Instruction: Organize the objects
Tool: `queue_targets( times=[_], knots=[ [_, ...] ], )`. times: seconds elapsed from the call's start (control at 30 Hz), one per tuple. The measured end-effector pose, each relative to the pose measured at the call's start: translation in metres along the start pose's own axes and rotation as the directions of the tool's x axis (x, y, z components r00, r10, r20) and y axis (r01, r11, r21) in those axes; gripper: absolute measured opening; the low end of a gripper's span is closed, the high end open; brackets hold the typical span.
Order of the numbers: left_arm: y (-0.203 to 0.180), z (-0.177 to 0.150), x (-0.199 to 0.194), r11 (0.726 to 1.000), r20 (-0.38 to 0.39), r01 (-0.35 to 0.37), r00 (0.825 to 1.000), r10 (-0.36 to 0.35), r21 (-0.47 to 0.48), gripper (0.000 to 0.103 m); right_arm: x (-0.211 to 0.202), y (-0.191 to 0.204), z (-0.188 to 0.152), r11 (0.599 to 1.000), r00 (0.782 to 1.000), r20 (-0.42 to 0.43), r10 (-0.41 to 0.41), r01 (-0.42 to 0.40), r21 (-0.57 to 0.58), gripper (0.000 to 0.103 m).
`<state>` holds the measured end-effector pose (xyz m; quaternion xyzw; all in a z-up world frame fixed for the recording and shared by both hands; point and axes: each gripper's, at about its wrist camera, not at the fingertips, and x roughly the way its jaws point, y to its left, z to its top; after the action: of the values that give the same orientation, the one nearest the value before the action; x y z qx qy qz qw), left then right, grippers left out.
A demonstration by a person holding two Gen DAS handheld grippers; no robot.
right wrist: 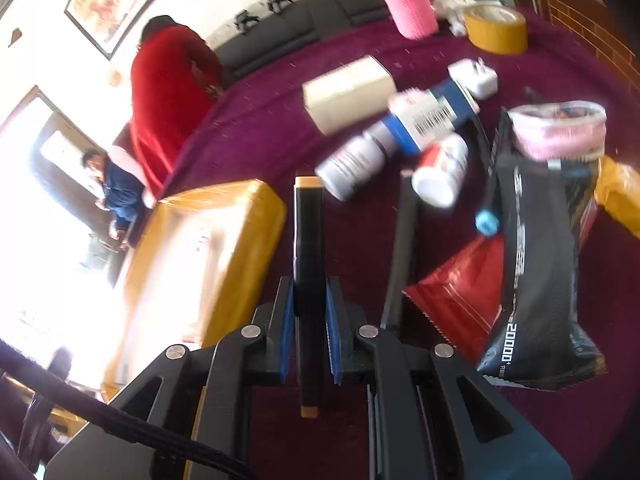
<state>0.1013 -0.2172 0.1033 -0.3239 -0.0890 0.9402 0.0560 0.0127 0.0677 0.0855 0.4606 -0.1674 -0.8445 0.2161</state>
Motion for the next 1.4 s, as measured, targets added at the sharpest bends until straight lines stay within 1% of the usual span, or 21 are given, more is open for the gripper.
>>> queue_targets(
  times=[0.07, 0.23, 0.33, 0.4, 0.47, 0.53, 0.63, 0.73, 0.83, 0.9, 0.93, 0.97, 1.0, 1.03, 1.1, 1.2, 1.23, 1.3, 1.33, 1.37, 1.4],
  knots=[
    [0.008, 0.008, 0.016, 1.0, -0.024, -0.021, 0.999, 0.022, 0.007, 0.023, -0.005, 0.011, 0.005, 0.999, 0.999, 0.004, 0.041, -0.041, -0.019, 0.012],
    [0.023, 0.024, 0.054, 0.998, -0.084, -0.05, 0.995, 0.053, 0.032, 0.023, -0.018, 0.047, 0.014, 0.99, 0.995, 0.02, 0.095, -0.092, -0.104, 0.013],
    [0.029, 0.027, 0.072, 0.998, -0.121, -0.054, 0.991, 0.058, 0.034, 0.023, -0.025, 0.067, 0.014, 0.979, 0.993, -0.002, 0.12, -0.119, -0.164, 0.013],
    [0.033, 0.028, 0.091, 0.999, -0.167, -0.047, 0.985, 0.05, 0.026, 0.023, -0.021, 0.08, 0.013, 0.971, 0.992, -0.043, 0.121, -0.127, -0.202, 0.013],
    [0.037, 0.028, 0.106, 0.999, -0.203, -0.047, 0.978, 0.048, 0.011, 0.023, -0.007, 0.093, 0.012, 0.965, 0.988, -0.116, 0.103, -0.128, -0.23, 0.013],
    [0.043, 0.028, 0.125, 0.999, -0.252, -0.045, 0.967, 0.038, -0.022, 0.023, 0.019, 0.101, 0.012, 0.965, 0.98, -0.188, 0.062, -0.107, -0.241, 0.013],
    [0.049, 0.029, 0.144, 0.996, -0.281, -0.052, 0.959, 0.032, -0.066, 0.023, 0.06, 0.106, 0.018, 0.969, 0.967, -0.256, 0.003, -0.066, -0.238, 0.013],
    [0.051, 0.031, 0.151, 0.995, -0.279, -0.071, 0.959, 0.047, -0.076, 0.022, 0.095, 0.104, 0.029, 0.98, 0.954, -0.299, -0.006, -0.054, -0.192, 0.013],
    [0.052, 0.033, 0.154, 0.993, -0.264, -0.076, 0.963, 0.049, -0.093, 0.023, 0.122, 0.1, 0.042, 0.989, 0.948, -0.319, -0.01, -0.039, -0.144, 0.013],
    [0.054, 0.034, 0.156, 0.992, -0.259, -0.079, 0.965, 0.051, -0.101, 0.023, 0.136, 0.1, 0.046, 0.99, 0.944, -0.328, -0.037, -0.011, -0.142, 0.013],
    [0.054, 0.034, 0.158, 0.991, -0.26, -0.075, 0.965, 0.045, -0.107, 0.026, 0.14, 0.1, 0.048, 0.99, 0.942, -0.334, -0.044, -0.005, -0.144, 0.013],
    [0.054, 0.034, 0.159, 0.991, -0.26, -0.071, 0.965, 0.039, -0.114, 0.034, 0.145, 0.1, 0.048, 0.99, 0.938, -0.343, -0.047, -0.002, -0.142, 0.013],
    [0.054, 0.034, 0.159, 0.99, -0.257, -0.069, 0.966, 0.036, -0.12, 0.039, 0.148, 0.099, 0.048, 0.991, 0.936, -0.35, -0.049, 0.001, -0.137, 0.013],
    [0.055, 0.034, 0.158, 0.989, -0.253, -0.07, 0.967, 0.036, -0.128, 0.046, 0.152, 0.098, 0.046, 0.991, 0.932, -0.358, -0.052, 0.004, -0.132, 0.013],
    [0.058, 0.034, 0.153, 0.986, -0.24, -0.077, 0.97, 0.04, -0.146, 0.047, 0.155, 0.097, 0.044, 0.991, 0.93, -0.363, -0.058, 0.01, -0.132, 0.013],
    [0.06, 0.033, 0.138, 0.979, -0.196, -0.096, 0.979, 0.059, -0.181, 0.05, 0.149, 0.096, 0.04, 0.991, 0.938, -0.342, -0.059, 0.013, -0.137, 0.013],
    [0.06, 0.032, 0.129, 0.977, -0.167, -0.093, 0.984, 0.06, -0.194, 0.05, 0.144, 0.095, 0.039, 0.991, 0.942, -0.332, -0.051, 0.008, -0.131, 0.013],
    [0.059, 0.032, 0.116, 0.975, -0.133, -0.088, 0.989, 0.062, -0.204, 0.051, 0.128, 0.097, 0.039, 0.99, 0.958, -0.285, -0.041, 0.001, -0.138, 0.014],
    [0.057, 0.032, 0.11, 0.975, -0.119, -0.087, 0.991, 0.063, -0.204, 0.055, 0.114, 0.099, 0.04, 0.987, 0.968, -0.244, -0.048, 0.009, -0.158, 0.018],
    [0.054, 0.033, 0.103, 0.976, -0.102, -0.084, 0.993, 0.064, -0.203, 0.059, 0.104, 0.101, 0.041, 0.984, 0.975, -0.213, -0.055, 0.017, -0.176, 0.024],
    [0.051, 0.034, 0.095, 0.977, -0.082, -0.08, 0.995, 0.064, -0.199, 0.06, 0.09, 0.101, 0.042, 0.98, 0.983, -0.173, -0.066, 0.031, -0.198, 0.027]
  ],
)
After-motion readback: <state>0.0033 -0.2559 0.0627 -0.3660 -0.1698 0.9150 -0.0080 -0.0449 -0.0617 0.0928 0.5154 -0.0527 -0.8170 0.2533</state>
